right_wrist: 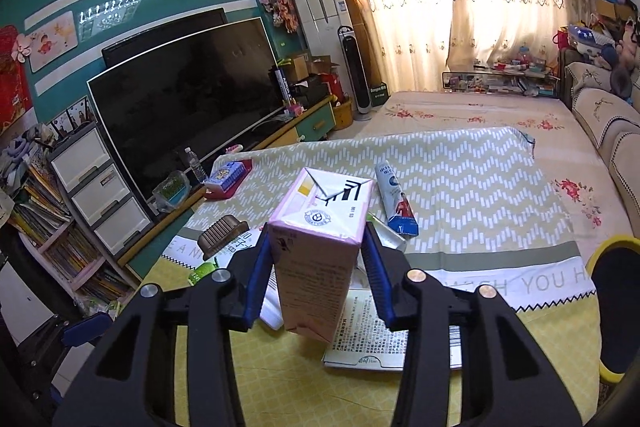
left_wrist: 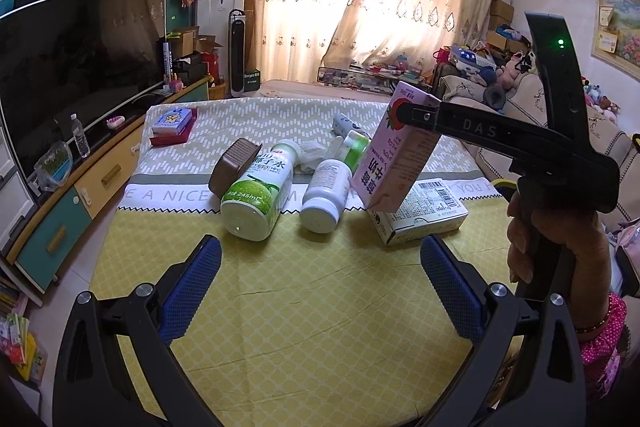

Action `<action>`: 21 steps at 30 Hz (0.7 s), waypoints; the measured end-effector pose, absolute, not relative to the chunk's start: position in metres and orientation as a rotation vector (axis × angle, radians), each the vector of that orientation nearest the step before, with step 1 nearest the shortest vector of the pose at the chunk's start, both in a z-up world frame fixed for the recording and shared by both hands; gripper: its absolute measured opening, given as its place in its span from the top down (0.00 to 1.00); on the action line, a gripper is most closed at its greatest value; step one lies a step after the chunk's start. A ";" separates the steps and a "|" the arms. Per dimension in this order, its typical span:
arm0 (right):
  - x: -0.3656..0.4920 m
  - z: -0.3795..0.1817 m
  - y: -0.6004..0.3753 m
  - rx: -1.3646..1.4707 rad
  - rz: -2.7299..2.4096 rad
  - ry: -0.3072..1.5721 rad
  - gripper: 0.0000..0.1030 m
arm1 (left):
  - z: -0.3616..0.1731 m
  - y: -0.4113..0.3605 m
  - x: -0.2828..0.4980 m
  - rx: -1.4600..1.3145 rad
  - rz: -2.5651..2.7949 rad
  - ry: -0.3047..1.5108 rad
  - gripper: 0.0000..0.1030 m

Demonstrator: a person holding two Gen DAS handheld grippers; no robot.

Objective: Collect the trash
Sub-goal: 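Grasp the pink-and-white milk carton with the right gripper and lift it, then carry the carton with the right gripper over the bin and release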

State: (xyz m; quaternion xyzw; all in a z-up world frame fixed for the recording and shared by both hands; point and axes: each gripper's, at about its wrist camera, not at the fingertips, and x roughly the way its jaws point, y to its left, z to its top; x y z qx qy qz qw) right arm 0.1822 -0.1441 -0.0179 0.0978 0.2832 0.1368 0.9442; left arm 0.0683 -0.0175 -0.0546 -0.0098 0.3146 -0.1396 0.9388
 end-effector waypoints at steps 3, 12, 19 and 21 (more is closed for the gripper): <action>0.178 -0.014 -0.146 0.198 0.281 0.571 0.60 | -0.054 -0.019 0.067 -0.015 -0.285 0.640 0.05; 0.163 -0.006 -0.155 0.202 0.276 0.547 0.60 | -0.054 -0.025 0.066 -0.002 -0.279 0.638 0.05; 0.152 0.005 -0.170 0.210 0.256 0.513 0.60 | -0.054 -0.028 0.069 0.004 -0.254 0.647 0.05; 0.147 0.008 -0.176 0.212 0.248 0.502 0.60 | -0.054 -0.029 0.069 0.007 -0.247 0.649 0.05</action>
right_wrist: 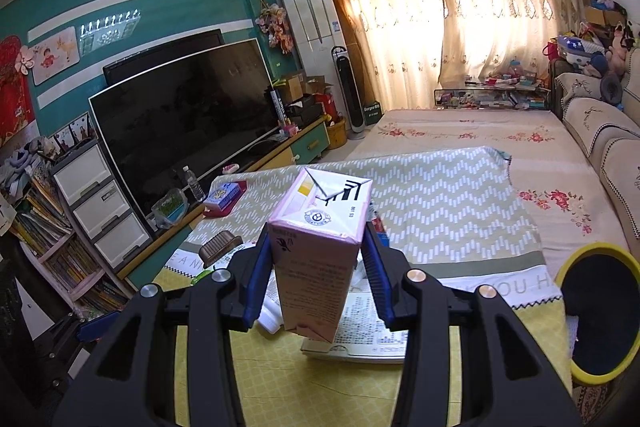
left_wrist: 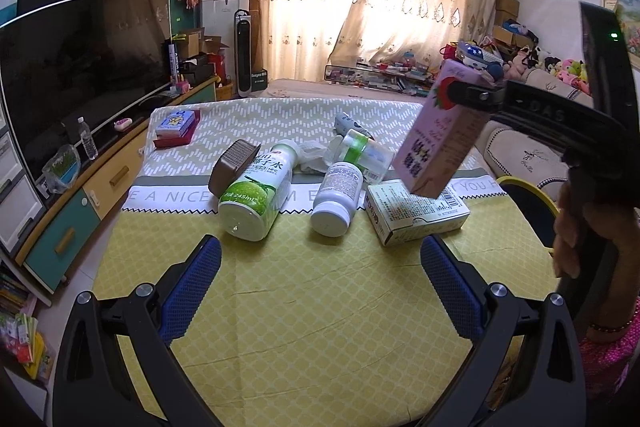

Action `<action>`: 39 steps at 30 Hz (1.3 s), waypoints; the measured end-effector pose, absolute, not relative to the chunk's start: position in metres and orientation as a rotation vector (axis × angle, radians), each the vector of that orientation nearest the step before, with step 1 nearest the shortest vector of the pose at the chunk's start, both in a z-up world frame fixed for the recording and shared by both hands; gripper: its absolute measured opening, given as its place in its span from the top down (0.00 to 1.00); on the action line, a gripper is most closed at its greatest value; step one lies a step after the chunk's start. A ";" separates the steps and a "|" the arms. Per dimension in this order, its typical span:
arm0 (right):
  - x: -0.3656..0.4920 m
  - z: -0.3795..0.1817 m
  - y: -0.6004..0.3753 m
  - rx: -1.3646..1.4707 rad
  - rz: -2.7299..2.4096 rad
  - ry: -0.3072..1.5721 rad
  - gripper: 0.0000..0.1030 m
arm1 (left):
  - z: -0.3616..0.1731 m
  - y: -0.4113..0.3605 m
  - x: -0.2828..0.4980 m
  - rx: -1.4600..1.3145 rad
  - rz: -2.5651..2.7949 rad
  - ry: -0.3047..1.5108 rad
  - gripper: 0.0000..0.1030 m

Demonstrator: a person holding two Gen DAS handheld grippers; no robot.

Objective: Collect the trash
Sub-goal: 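Carry the carton with the right gripper over the bin and release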

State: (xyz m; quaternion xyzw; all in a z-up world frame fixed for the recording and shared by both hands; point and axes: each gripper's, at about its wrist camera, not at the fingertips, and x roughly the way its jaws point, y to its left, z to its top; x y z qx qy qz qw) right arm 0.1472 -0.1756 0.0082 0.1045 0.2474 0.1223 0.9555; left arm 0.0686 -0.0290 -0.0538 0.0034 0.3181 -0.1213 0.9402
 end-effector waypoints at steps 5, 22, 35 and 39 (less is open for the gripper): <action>0.140 0.013 -0.191 0.214 0.218 0.485 0.60 | -0.054 -0.032 0.070 0.017 -0.231 0.652 0.05; 0.120 0.004 -0.262 0.251 0.075 0.482 0.60 | -0.055 -0.052 0.074 0.052 -0.245 0.657 0.05; 0.105 -0.020 -0.343 0.279 -0.177 0.483 0.60 | -0.062 -0.073 0.083 0.079 -0.277 0.676 0.05; 0.102 -0.032 -0.368 0.282 -0.257 0.492 0.60 | -0.063 -0.081 0.087 0.088 -0.285 0.682 0.05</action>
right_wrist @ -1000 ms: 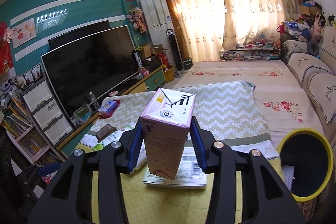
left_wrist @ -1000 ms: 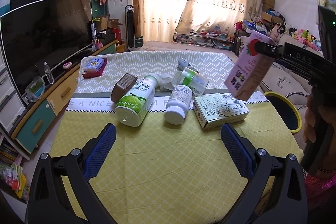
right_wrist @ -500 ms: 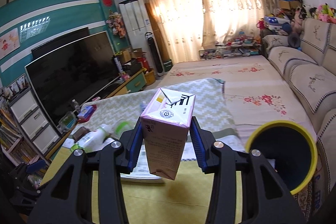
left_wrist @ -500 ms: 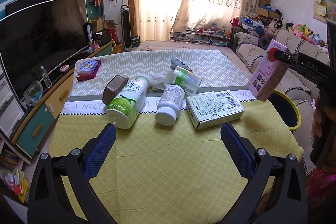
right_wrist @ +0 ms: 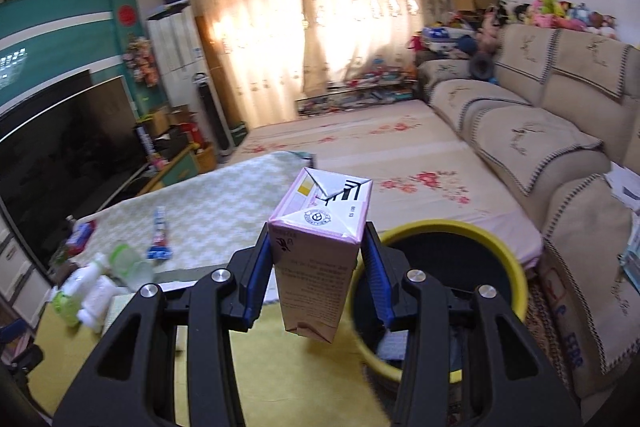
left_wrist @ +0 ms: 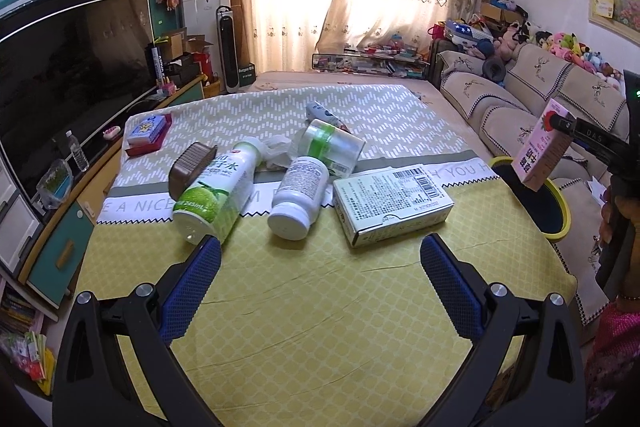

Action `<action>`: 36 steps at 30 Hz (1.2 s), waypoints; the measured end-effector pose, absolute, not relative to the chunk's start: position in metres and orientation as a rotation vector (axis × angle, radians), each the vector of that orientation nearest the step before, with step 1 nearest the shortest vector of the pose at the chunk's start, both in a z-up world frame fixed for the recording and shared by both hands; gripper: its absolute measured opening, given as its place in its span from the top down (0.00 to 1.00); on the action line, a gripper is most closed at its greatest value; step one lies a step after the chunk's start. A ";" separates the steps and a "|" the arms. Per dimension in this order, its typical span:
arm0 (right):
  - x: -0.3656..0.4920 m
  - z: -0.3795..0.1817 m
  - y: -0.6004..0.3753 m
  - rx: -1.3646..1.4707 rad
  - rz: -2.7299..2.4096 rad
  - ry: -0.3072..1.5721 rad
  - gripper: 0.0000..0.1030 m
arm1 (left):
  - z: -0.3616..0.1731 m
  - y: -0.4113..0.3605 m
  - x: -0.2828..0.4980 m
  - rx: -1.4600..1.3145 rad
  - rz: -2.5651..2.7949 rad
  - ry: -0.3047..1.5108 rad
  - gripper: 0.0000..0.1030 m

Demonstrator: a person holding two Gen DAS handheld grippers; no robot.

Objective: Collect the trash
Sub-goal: 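Carry the carton with the right gripper over the bin and release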

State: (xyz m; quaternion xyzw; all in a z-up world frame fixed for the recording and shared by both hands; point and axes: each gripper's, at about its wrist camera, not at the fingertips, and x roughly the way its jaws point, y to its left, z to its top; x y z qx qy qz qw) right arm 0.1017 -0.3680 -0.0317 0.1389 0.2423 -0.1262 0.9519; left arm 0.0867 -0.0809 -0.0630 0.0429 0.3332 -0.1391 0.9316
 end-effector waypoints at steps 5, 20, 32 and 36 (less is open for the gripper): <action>0.104 -0.045 -0.392 0.284 -0.315 0.511 0.60 | -0.065 -0.091 0.091 0.103 -0.287 0.690 0.05; 0.114 -0.072 -0.414 0.301 -0.359 0.564 0.59 | -0.071 -0.118 0.104 0.146 -0.313 0.709 0.05; 0.116 -0.074 -0.416 0.295 -0.385 0.580 0.52 | -0.071 -0.118 0.104 0.140 -0.313 0.711 0.05; 0.113 -0.070 -0.412 0.292 -0.374 0.570 0.52 | -0.072 -0.114 0.104 0.132 -0.306 0.710 0.05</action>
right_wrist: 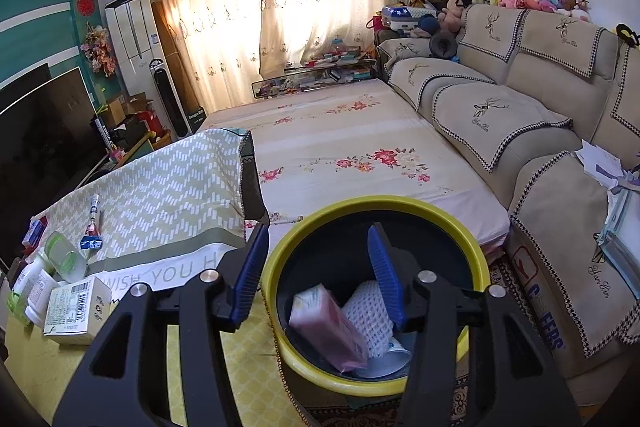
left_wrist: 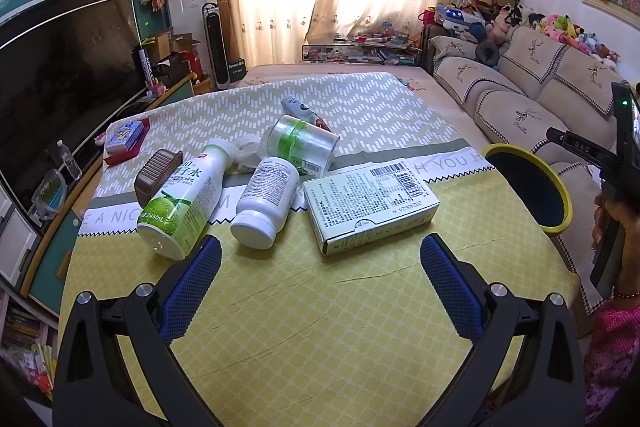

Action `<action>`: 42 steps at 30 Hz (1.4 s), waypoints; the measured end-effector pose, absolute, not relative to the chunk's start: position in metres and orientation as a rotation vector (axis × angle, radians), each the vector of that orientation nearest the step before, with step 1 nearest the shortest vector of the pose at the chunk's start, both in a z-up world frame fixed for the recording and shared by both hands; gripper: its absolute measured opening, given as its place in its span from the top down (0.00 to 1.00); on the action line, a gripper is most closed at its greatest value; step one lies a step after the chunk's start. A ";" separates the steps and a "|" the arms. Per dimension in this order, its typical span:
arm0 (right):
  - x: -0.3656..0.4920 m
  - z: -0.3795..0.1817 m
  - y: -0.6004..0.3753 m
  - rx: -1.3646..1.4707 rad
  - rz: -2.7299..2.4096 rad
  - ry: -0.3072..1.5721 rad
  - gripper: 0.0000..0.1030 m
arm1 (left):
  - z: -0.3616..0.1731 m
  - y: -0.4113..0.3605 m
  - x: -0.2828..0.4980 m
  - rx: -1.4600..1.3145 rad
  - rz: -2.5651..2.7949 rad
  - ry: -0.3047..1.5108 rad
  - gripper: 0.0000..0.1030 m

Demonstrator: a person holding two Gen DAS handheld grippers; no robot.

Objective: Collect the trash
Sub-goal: 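Carry the carton with the right gripper over the bin and release, then grasp the white pill bottle with the left gripper and lift it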

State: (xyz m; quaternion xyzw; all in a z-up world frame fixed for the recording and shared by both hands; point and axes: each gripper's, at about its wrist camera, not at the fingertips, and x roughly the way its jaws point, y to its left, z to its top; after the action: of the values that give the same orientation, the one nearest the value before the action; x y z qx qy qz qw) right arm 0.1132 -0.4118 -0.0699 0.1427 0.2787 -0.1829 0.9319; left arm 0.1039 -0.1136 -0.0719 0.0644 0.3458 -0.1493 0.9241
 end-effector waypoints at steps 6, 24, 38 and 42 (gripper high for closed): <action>0.107 -0.065 -0.404 0.287 -0.351 0.561 0.49 | -0.075 -0.106 0.105 0.128 -0.286 0.718 0.05; 0.119 -0.073 -0.382 0.254 -0.302 0.611 0.49 | -0.095 -0.094 0.168 0.188 -0.318 0.741 0.07; 0.137 -0.081 -0.378 0.241 -0.299 0.656 0.49 | -0.124 -0.101 0.226 0.260 -0.367 0.828 0.26; 0.143 -0.085 -0.372 0.229 -0.290 0.673 0.49 | -0.127 -0.103 0.230 0.265 -0.373 0.820 0.27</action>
State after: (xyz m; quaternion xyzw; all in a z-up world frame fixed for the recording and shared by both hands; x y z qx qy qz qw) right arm 0.1431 -0.3718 -0.0848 0.1115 0.3285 -0.1416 0.9272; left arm 0.2299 -0.1033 -0.1266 0.1275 0.3949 -0.1796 0.8919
